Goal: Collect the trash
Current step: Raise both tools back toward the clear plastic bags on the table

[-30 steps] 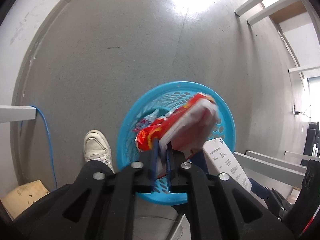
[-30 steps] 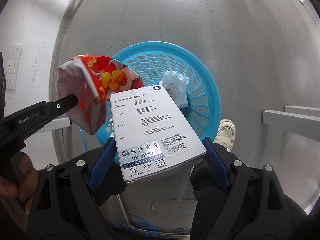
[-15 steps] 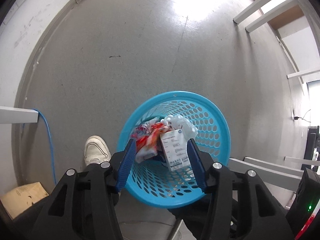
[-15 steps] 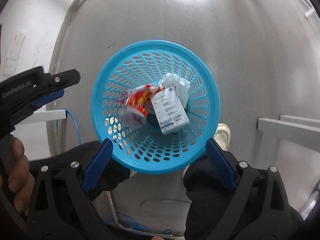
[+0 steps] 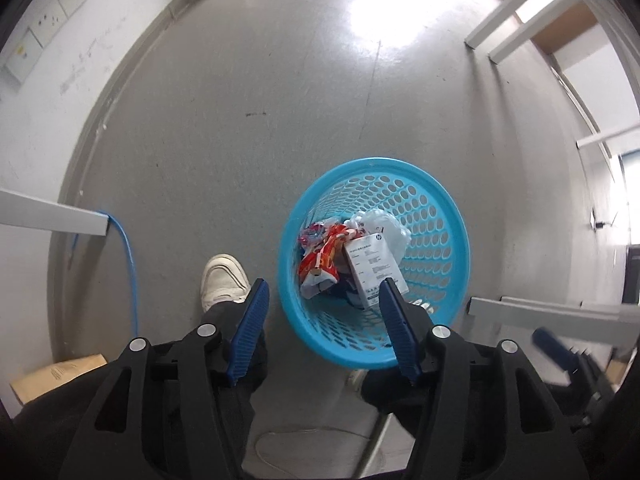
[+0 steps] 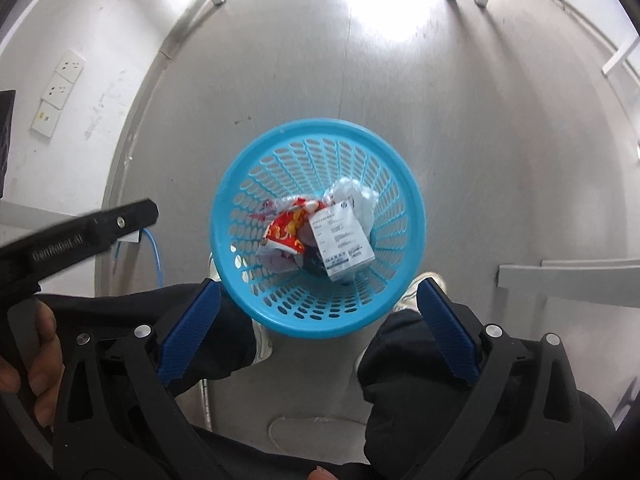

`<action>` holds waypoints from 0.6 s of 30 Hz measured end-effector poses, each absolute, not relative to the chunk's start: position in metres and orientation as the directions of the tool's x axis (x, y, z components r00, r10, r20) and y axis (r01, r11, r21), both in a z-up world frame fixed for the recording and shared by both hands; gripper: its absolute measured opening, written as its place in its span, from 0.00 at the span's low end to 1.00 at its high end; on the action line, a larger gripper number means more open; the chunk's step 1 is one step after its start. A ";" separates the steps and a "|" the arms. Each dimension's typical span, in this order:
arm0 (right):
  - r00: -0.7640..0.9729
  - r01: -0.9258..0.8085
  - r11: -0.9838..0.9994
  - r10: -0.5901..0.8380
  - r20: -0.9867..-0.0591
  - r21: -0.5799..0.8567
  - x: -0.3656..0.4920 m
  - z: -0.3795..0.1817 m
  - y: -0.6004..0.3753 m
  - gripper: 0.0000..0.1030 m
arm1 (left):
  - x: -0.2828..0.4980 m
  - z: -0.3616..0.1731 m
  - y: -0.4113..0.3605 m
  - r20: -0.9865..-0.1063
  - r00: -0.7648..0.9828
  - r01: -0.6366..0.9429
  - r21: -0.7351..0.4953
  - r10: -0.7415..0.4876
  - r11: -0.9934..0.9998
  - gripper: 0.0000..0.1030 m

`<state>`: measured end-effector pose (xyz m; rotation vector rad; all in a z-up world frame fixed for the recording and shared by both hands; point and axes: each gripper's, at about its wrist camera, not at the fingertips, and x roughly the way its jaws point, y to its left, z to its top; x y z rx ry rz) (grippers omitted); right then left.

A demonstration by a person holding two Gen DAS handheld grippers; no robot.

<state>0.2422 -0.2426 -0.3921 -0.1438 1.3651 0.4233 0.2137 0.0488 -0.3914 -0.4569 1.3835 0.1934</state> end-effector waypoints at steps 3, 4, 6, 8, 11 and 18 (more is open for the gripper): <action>0.184 -0.402 0.907 0.216 -0.959 0.128 0.230 -0.379 -0.245 0.91 | 0.202 -0.380 0.043 -0.973 0.210 -0.363 -0.169 -0.096 0.916 0.62; 0.197 -0.412 0.903 0.217 -0.956 0.120 0.225 -0.374 -0.245 0.91 | 0.199 -0.376 0.042 -0.973 0.216 -0.355 -0.153 -0.078 0.922 0.62; 0.220 -0.427 0.897 0.221 -0.950 0.110 0.218 -0.367 -0.244 0.91 | 0.193 -0.369 0.037 -0.972 0.231 -0.334 -0.126 -0.048 0.934 0.62; 0.236 -0.439 0.893 0.223 -0.946 0.100 0.211 -0.360 -0.244 0.92 | 0.185 -0.360 0.033 -0.965 0.257 -0.308 -0.135 -0.054 0.942 0.65; 0.241 -0.444 0.889 0.239 -0.941 0.112 0.204 -0.351 -0.247 0.92 | 0.170 -0.346 0.028 -0.952 0.299 -0.275 -0.144 -0.058 0.950 0.72; 0.272 -0.423 0.894 0.279 -0.921 0.147 0.179 -0.325 -0.264 0.92 | 0.137 -0.312 0.022 -0.922 0.387 -0.252 -0.126 -0.019 0.960 0.78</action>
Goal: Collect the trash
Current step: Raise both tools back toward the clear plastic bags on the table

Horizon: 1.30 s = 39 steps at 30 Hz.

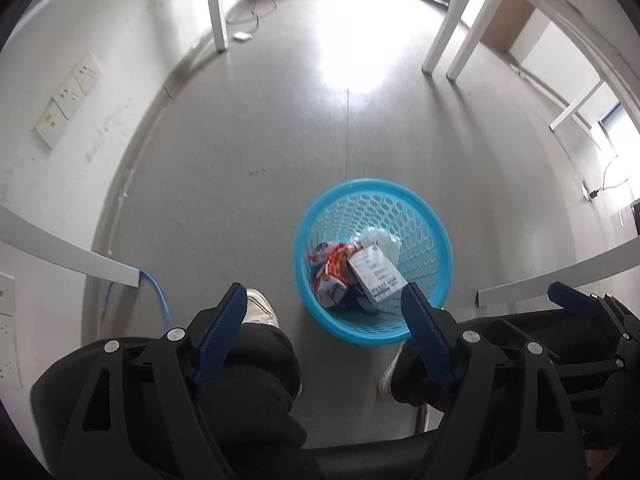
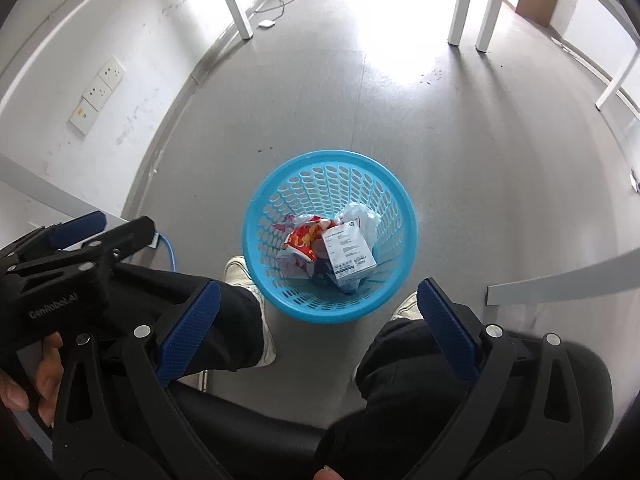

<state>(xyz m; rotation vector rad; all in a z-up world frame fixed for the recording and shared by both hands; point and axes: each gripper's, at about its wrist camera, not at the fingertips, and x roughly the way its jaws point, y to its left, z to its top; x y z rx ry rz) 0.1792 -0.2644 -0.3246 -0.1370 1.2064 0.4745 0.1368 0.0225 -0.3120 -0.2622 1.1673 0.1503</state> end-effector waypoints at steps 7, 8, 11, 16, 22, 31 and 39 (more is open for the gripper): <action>0.304 -0.426 0.888 0.322 -0.897 0.174 0.147 -0.297 -0.284 0.92 | 0.106 -0.282 0.018 -0.892 0.452 -0.211 -0.137 -0.028 0.968 0.90; 0.311 -0.427 0.888 0.323 -0.894 0.172 0.142 -0.293 -0.287 0.92 | 0.101 -0.277 0.016 -0.887 0.461 -0.205 -0.133 -0.024 0.970 0.92; 0.349 -0.432 0.888 0.325 -0.879 0.157 0.125 -0.279 -0.295 0.92 | 0.084 -0.261 0.014 -0.872 0.488 -0.190 -0.140 -0.030 0.972 0.93; 0.406 -0.463 0.874 0.357 -0.841 0.148 0.096 -0.247 -0.307 0.92 | 0.051 -0.233 0.013 -0.832 0.550 -0.156 -0.188 -0.073 0.970 0.94; 0.539 -0.475 0.874 0.380 -0.752 0.101 0.065 -0.196 -0.319 0.92 | 0.015 -0.191 0.006 -0.769 0.633 -0.094 -0.189 -0.088 0.977 0.94; 0.670 -0.498 0.863 0.446 -0.593 0.086 0.047 -0.118 -0.327 0.92 | -0.008 -0.116 -0.002 -0.625 0.776 -0.033 -0.166 -0.079 0.986 0.94; 0.721 -0.479 0.874 0.447 -0.530 0.084 0.067 -0.085 -0.332 0.92 | 0.014 -0.078 -0.008 -0.546 0.837 -0.021 -0.118 -0.047 0.993 0.94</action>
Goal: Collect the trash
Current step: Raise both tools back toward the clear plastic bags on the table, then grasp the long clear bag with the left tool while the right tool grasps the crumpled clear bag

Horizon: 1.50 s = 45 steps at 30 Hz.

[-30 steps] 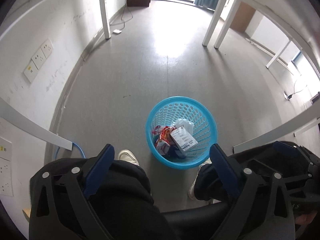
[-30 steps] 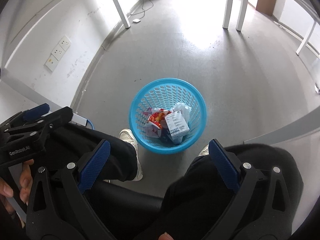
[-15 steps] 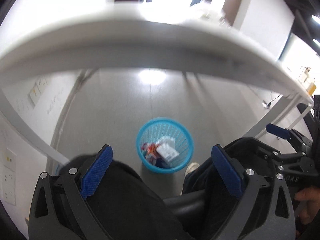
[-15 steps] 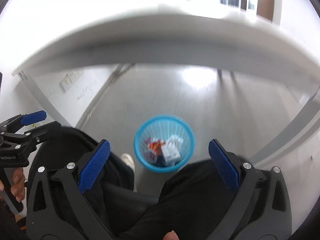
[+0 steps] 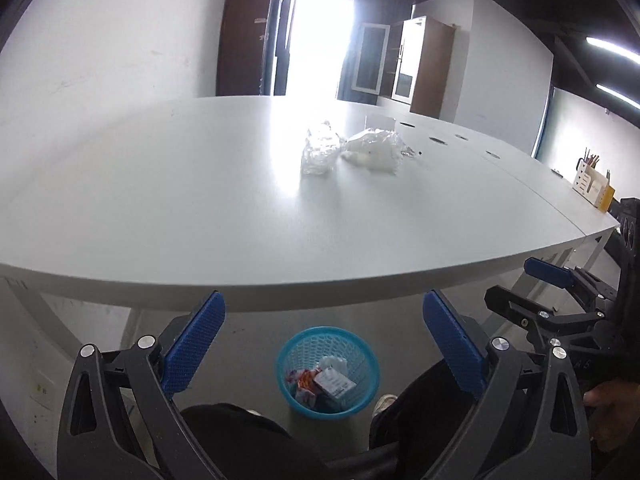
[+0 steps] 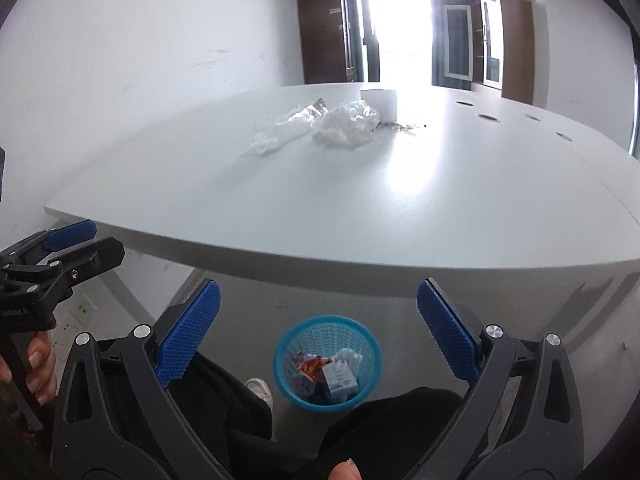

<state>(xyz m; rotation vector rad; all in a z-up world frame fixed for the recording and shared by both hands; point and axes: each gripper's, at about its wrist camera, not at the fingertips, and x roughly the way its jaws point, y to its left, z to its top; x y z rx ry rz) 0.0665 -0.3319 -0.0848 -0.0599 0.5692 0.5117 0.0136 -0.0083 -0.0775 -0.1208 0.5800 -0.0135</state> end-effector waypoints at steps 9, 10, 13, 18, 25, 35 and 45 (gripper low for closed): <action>0.767 -0.440 0.895 0.420 -0.486 0.080 0.111 -0.055 -0.333 0.92 | 0.054 -0.048 0.000 -0.513 0.857 -0.015 -0.123 -0.051 0.992 0.94; 0.767 -0.440 0.894 0.421 -0.484 0.080 0.116 -0.053 -0.332 0.92 | 0.058 -0.045 0.000 -0.509 0.859 -0.014 -0.125 -0.052 0.992 0.94; 0.760 -0.443 0.892 0.425 -0.491 0.088 0.135 -0.048 -0.329 0.92 | 0.077 -0.041 -0.001 -0.516 0.854 -0.008 -0.134 -0.064 0.991 0.94; 0.748 -0.440 0.891 0.431 -0.504 0.108 0.172 -0.035 -0.326 0.92 | 0.111 -0.038 0.000 -0.545 0.833 0.004 -0.164 -0.094 0.987 0.94; 0.708 -0.450 0.882 0.448 -0.546 0.141 0.227 -0.025 -0.314 0.92 | 0.165 -0.036 0.009 -0.601 0.792 -0.009 -0.191 -0.109 0.982 0.94; 0.638 -0.453 0.875 0.453 -0.623 0.173 0.287 -0.032 -0.291 0.91 | 0.213 -0.043 -0.001 -0.666 0.740 0.011 -0.121 -0.089 0.993 0.87; 0.574 -0.480 0.858 0.465 -0.674 0.184 0.323 -0.032 -0.261 0.73 | 0.242 -0.045 -0.011 -0.708 0.704 0.031 -0.044 -0.053 0.999 0.58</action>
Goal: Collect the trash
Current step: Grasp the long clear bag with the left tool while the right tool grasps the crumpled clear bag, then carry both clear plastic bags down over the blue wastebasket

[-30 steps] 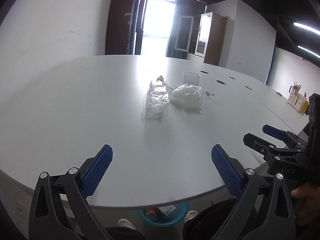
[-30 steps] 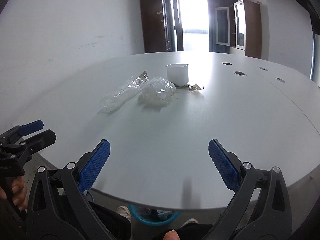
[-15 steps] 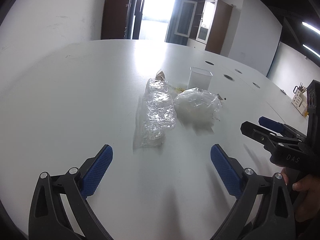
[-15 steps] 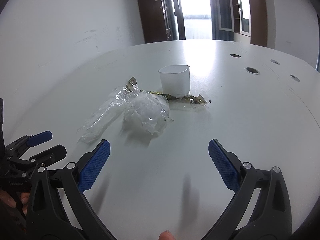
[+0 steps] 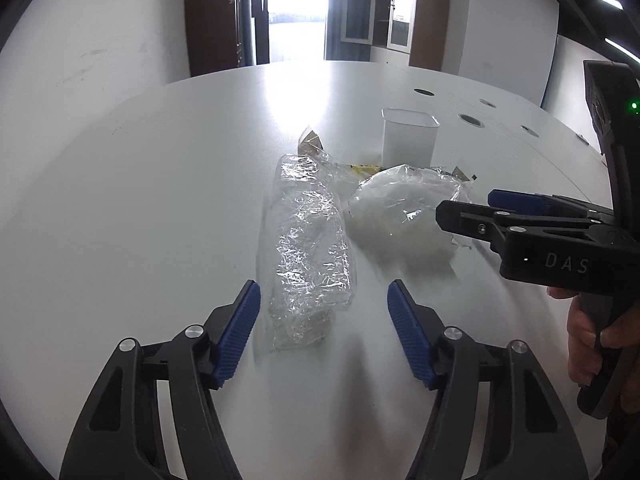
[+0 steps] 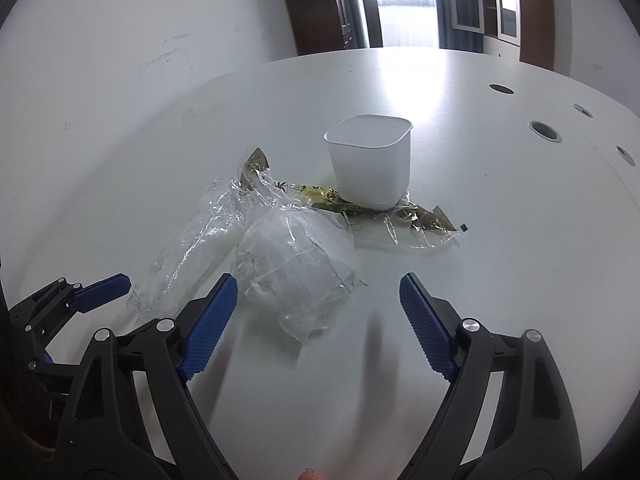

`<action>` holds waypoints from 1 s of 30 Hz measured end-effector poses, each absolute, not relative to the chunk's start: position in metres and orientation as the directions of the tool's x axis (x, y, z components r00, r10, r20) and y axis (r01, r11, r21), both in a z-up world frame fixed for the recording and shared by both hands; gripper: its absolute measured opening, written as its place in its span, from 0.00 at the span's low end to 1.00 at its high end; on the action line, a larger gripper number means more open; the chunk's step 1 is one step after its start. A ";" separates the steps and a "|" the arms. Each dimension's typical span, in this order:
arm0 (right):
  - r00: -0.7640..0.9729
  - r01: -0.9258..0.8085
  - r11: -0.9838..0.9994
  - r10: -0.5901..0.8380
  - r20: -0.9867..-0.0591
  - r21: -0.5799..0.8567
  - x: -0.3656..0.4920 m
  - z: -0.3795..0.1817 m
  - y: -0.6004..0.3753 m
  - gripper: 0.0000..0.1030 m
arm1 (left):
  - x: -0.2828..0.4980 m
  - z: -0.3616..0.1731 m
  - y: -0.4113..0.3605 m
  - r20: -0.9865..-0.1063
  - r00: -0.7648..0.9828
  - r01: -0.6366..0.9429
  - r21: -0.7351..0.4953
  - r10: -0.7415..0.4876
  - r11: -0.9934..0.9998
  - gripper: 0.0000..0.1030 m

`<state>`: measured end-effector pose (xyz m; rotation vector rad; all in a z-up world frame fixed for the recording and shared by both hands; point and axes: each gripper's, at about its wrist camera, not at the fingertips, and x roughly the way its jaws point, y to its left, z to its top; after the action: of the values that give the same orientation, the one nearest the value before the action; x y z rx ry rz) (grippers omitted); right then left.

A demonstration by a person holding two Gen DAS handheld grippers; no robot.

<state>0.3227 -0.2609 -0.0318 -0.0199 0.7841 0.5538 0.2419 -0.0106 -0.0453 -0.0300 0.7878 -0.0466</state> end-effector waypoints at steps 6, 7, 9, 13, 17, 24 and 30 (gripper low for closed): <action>0.532 -0.503 0.844 0.470 -0.705 0.184 0.323 -0.040 -0.246 0.49 | 0.242 -0.046 -0.007 -0.703 0.703 0.036 -0.117 -0.109 0.992 0.37; 0.534 -0.505 0.844 0.470 -0.703 0.181 0.321 -0.041 -0.246 0.45 | 0.238 -0.044 -0.005 -0.695 0.712 0.025 -0.116 -0.099 0.993 0.36; 0.532 -0.511 0.840 0.474 -0.702 0.180 0.317 -0.041 -0.246 0.41 | 0.230 -0.041 -0.001 -0.680 0.728 0.006 -0.121 -0.087 0.993 0.33; 0.543 -0.506 0.840 0.487 -0.685 0.196 0.304 -0.038 -0.254 0.37 | 0.212 -0.035 0.007 -0.658 0.748 -0.021 -0.155 -0.088 0.988 0.30; 0.562 -0.501 0.840 0.499 -0.660 0.208 0.286 -0.028 -0.263 0.35 | 0.187 -0.024 0.011 -0.630 0.769 -0.022 -0.194 -0.108 0.981 0.27; 0.604 -0.508 0.845 0.488 -0.630 0.167 0.240 -0.014 -0.272 0.35 | 0.149 -0.013 0.010 -0.599 0.792 -0.012 -0.206 -0.117 0.978 0.26; 0.619 -0.505 0.848 0.487 -0.617 0.162 0.208 -0.014 -0.284 0.35 | 0.117 -0.005 0.007 -0.575 0.809 -0.001 -0.208 -0.122 0.978 0.25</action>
<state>0.2077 -0.2838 -0.0138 -0.0279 0.7009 0.5705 0.1168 0.0070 -0.0050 -0.2029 0.6261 -0.0649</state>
